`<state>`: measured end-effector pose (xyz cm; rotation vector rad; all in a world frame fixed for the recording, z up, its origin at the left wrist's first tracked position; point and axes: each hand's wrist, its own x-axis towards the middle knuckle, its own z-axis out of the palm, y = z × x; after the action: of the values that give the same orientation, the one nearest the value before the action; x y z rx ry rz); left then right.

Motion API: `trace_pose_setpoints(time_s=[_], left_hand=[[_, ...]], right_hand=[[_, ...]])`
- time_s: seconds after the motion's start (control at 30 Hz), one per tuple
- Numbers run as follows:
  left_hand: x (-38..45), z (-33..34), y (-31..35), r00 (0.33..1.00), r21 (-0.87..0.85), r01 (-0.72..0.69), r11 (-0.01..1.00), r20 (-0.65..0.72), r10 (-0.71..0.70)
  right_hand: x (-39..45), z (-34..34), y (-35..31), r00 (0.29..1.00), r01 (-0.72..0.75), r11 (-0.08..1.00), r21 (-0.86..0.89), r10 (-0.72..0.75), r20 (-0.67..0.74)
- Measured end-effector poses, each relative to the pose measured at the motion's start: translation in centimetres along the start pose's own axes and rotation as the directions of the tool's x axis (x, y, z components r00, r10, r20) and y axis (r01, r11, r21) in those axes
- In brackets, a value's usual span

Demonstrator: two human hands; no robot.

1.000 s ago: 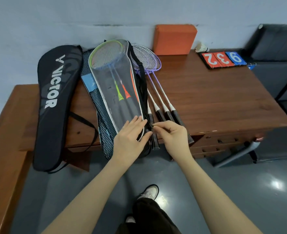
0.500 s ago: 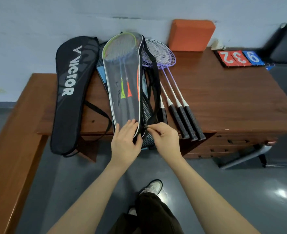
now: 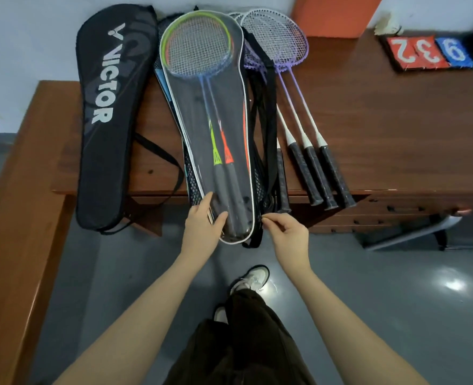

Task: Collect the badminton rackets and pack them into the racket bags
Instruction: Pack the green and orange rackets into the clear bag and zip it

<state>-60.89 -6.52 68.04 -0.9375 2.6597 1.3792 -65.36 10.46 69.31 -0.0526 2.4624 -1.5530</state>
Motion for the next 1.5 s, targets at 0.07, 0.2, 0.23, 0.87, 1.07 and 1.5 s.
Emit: trace_pose_setpoints(time_s=[0.07, 0.2, 0.23, 0.87, 1.07, 1.5], left_hand=[[-0.3, 0.3, 0.4, 0.999, -0.087, 0.03, 0.996, -0.035, -0.034], [-0.9, 0.1, 1.3, 0.999, -0.152, 0.024, 0.988, -0.03, -0.029], [-1.0, 0.0, 1.5, 0.999, -0.161, 0.024, 0.987, -0.042, -0.031], [-0.7, -2.4, 3.5, 0.957, -0.079, -0.205, 0.976, -0.224, 0.183], [-0.3, -2.0, 0.8, 0.995, 0.008, -0.084, 0.996, -0.05, 0.085], [11.2, -5.1, 2.2, 0.977, 0.543, -0.147, 0.827, -0.052, 0.208]], right_hand=[[0.3, -0.2, -0.4, 1.0, -0.01, 0.998, 0.059, 0.01, -0.004], [0.6, -1.0, -1.8, 0.999, 0.026, 0.989, 0.149, -0.023, -0.024], [0.5, -1.3, -2.1, 0.999, 0.03, 0.985, 0.172, -0.027, -0.024], [-1.3, -1.1, -1.3, 0.988, 0.117, 0.993, -0.027, -0.114, 0.104], [2.8, 0.9, -3.3, 0.986, 0.107, 0.983, -0.153, -0.084, 0.146], [17.3, 6.5, -7.3, 0.976, 0.153, 0.875, -0.46, -0.061, 0.208]])
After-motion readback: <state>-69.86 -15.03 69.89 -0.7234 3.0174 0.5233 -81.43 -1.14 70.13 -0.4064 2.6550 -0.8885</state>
